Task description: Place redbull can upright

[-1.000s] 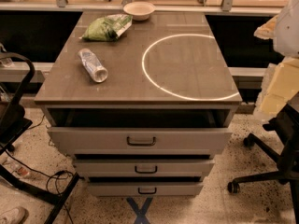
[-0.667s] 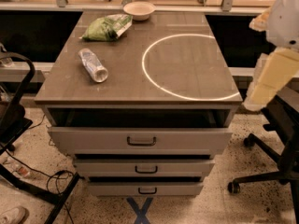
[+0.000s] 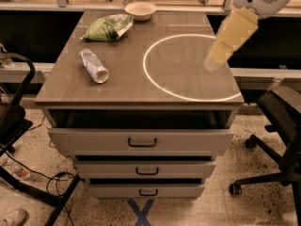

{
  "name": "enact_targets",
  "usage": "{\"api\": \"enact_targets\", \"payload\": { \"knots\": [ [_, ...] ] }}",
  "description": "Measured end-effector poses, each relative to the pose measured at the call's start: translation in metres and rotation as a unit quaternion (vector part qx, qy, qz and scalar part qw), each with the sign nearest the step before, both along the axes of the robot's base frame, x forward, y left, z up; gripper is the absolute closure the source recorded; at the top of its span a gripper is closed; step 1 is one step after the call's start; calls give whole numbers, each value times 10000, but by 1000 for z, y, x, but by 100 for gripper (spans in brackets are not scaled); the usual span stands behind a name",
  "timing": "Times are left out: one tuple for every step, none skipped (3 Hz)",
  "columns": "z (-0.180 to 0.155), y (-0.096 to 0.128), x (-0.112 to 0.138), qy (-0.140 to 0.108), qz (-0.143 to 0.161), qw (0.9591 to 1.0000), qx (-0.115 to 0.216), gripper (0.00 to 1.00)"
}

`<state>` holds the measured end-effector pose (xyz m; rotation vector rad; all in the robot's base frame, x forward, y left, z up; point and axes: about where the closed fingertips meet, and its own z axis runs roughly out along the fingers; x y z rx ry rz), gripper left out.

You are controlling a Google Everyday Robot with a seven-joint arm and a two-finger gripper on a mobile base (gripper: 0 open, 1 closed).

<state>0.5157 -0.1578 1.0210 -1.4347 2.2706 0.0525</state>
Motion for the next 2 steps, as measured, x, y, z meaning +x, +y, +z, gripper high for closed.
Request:
{"api": "enact_targets", "payload": {
  "knots": [
    [-2, 35, 35, 287, -794, 9950, 529, 0],
    [2, 59, 55, 328, -1409, 9876, 617, 0]
  ]
}}
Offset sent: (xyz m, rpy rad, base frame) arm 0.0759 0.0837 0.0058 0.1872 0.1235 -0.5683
